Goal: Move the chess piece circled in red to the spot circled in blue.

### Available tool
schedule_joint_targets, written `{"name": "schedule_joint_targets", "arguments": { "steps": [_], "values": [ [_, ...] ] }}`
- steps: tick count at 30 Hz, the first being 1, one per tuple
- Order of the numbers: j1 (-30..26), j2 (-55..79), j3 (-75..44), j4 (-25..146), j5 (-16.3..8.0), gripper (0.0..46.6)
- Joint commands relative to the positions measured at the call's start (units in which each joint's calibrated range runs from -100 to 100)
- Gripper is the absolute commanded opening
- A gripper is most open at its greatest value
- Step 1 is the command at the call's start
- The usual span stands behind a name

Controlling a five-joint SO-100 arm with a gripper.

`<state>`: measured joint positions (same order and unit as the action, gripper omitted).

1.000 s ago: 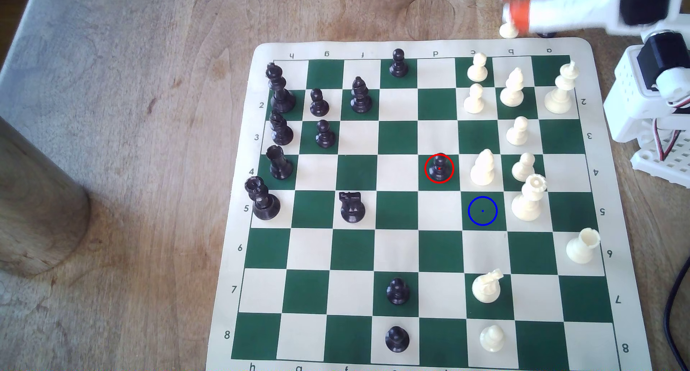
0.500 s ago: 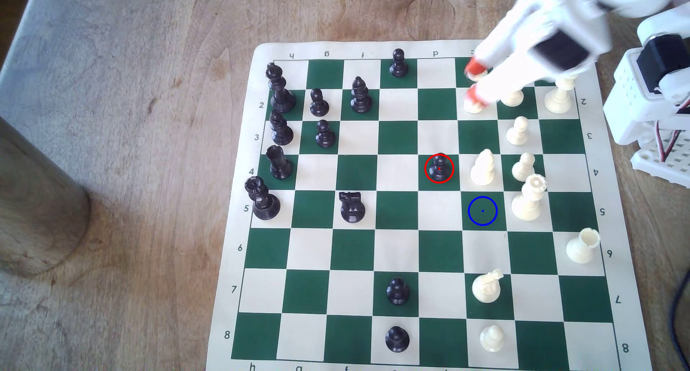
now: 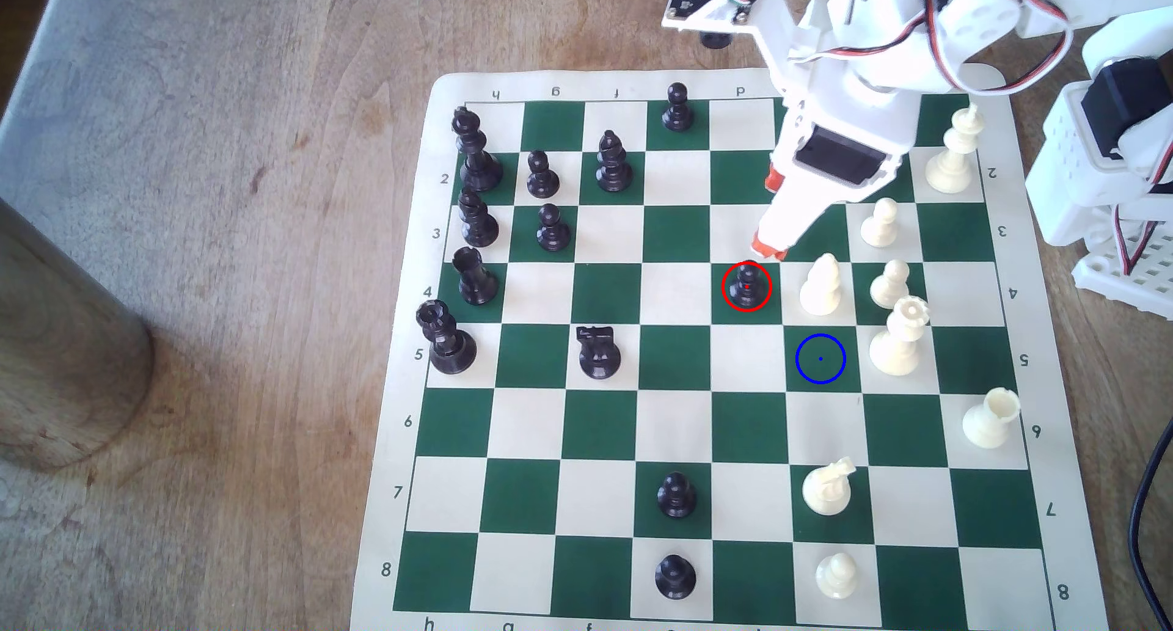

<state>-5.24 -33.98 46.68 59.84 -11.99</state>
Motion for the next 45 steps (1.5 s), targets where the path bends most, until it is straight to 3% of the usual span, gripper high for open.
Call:
{"name": "schedule_joint_targets", "arguments": {
  "steps": [1, 12, 32, 35, 38, 45],
  "values": [
    [-0.9, 4.0, -7.1, -1.2, -0.2, 17.7],
    [-4.3, 14.4, -9.0, -1.4, -0.5, 16.1],
    [-3.6, 20.6, -9.1, -10.3, -1.2, 16.1],
    [-3.6, 20.5, -9.1, -10.3, -1.3, 13.8],
    [-3.7, 20.2, -8.9, -10.4, -1.3, 5.7],
    [-3.6, 19.0, -8.4, -10.5, -2.1, 3.6]
  ]
}}
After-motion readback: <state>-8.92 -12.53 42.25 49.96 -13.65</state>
